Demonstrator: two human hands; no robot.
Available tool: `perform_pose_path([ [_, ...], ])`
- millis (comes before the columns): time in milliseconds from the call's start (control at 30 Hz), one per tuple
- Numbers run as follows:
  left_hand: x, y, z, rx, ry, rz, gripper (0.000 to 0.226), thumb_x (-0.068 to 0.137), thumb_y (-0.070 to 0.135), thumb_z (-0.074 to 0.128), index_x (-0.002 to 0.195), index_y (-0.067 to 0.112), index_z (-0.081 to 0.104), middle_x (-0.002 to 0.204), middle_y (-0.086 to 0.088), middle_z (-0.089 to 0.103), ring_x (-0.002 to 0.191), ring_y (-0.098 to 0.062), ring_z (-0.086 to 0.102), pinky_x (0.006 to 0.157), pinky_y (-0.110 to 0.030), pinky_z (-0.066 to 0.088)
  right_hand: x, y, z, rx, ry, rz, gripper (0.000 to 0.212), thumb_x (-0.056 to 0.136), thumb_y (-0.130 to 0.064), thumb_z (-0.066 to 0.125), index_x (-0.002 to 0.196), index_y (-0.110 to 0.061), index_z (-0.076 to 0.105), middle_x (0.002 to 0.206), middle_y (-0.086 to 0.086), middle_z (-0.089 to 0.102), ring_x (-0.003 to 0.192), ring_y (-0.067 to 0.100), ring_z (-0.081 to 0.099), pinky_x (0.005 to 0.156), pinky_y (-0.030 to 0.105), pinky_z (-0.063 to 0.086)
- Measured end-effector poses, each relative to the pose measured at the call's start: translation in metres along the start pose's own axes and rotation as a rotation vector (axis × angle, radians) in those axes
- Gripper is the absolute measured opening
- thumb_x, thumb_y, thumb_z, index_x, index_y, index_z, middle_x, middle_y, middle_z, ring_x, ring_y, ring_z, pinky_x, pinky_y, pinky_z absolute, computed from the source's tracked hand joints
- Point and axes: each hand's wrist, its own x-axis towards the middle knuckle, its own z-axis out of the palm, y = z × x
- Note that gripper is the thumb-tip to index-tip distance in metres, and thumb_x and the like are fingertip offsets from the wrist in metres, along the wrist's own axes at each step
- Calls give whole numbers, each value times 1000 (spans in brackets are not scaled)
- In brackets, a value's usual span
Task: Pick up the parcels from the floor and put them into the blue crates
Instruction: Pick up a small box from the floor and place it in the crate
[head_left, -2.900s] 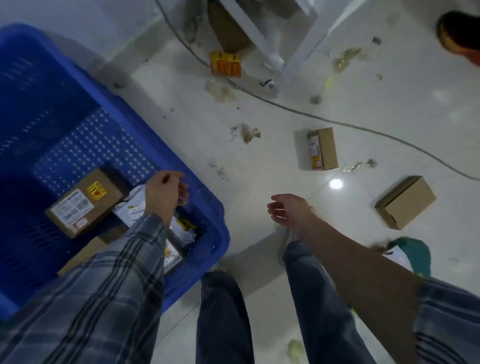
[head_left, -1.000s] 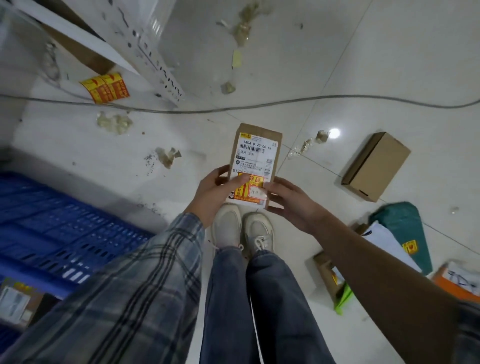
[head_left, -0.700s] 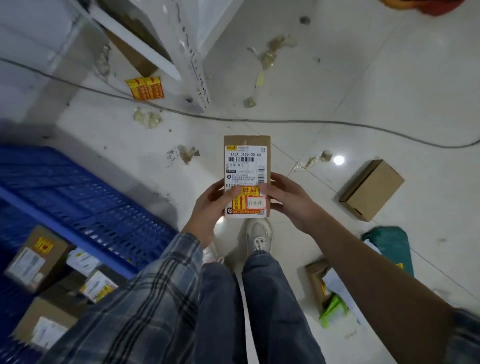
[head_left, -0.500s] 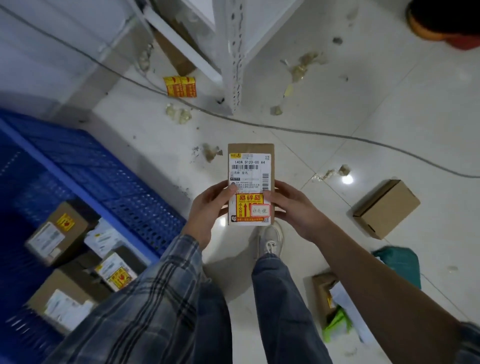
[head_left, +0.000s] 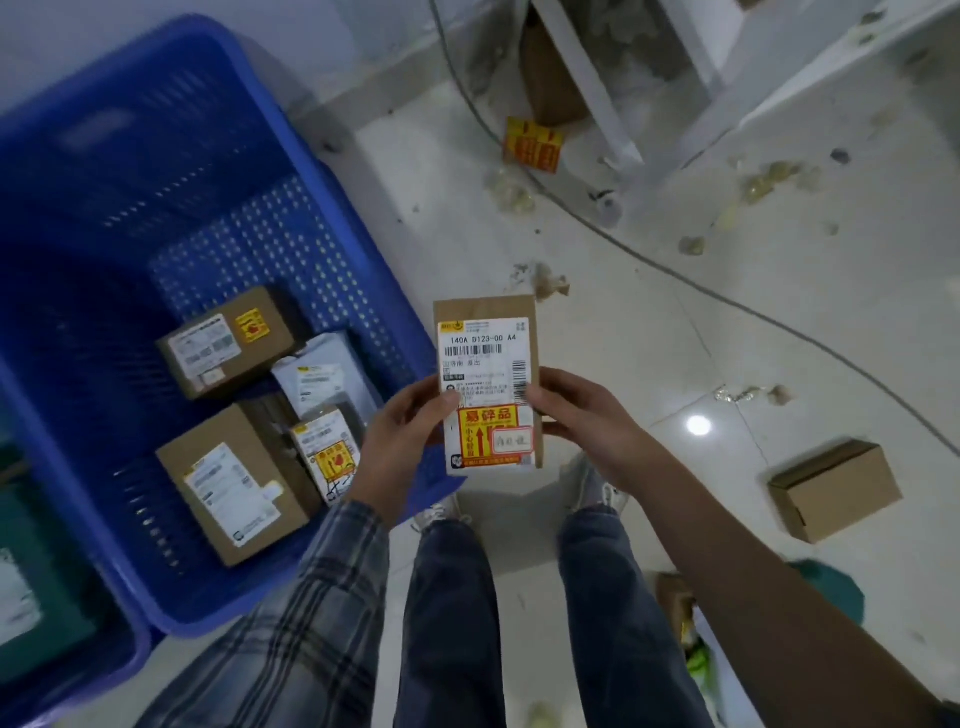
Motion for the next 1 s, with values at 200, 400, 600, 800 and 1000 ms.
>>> perform_pose_path([
  [200, 11, -10, -85, -88, 123, -31, 12, 93, 21, 54, 99, 26, 63, 98, 2, 71, 86, -14, 68, 72, -29, 54, 31, -25, 90, -329, -103, -33, 40, 94, -34, 52, 130, -18, 51, 119, -1, 63, 107, 15, 62, 85, 23, 54],
  [400, 43, -37, -119, -61, 113, -56, 21, 98, 18, 49, 117, 23, 56, 101, 9, 66, 85, -6, 64, 64, -16, 56, 78, -9, 144, -714, -112, -98, 46, 97, -16, 45, 142, -14, 36, 137, 6, 52, 121, 21, 53, 99, 29, 43],
  [600, 94, -71, -112, 17, 228, -78, 28, 97, 11, 49, 123, 13, 55, 117, -7, 64, 94, -22, 62, 79, -35, 52, 134, 33, 174, -1057, 40, -1, 49, 95, -11, 41, 141, -4, 28, 139, 17, 44, 122, 33, 49, 96, 43, 48],
  [800, 140, -107, -95, 85, 237, -135, 33, 96, 14, 48, 128, 10, 55, 127, -6, 62, 112, -22, 59, 93, -32, 48, 175, 72, 179, -1137, 136, 135, 58, 97, -15, 40, 146, 0, 13, 146, 20, 33, 131, 34, 39, 104, 46, 37],
  [1000, 179, -135, -83, -56, 208, -252, 34, 91, 9, 48, 124, 8, 58, 121, -7, 62, 108, -23, 60, 82, -29, 55, 199, 105, 181, -1250, 186, 194, 63, 100, -15, 37, 148, 3, -1, 147, 23, 28, 130, 33, 40, 102, 38, 40],
])
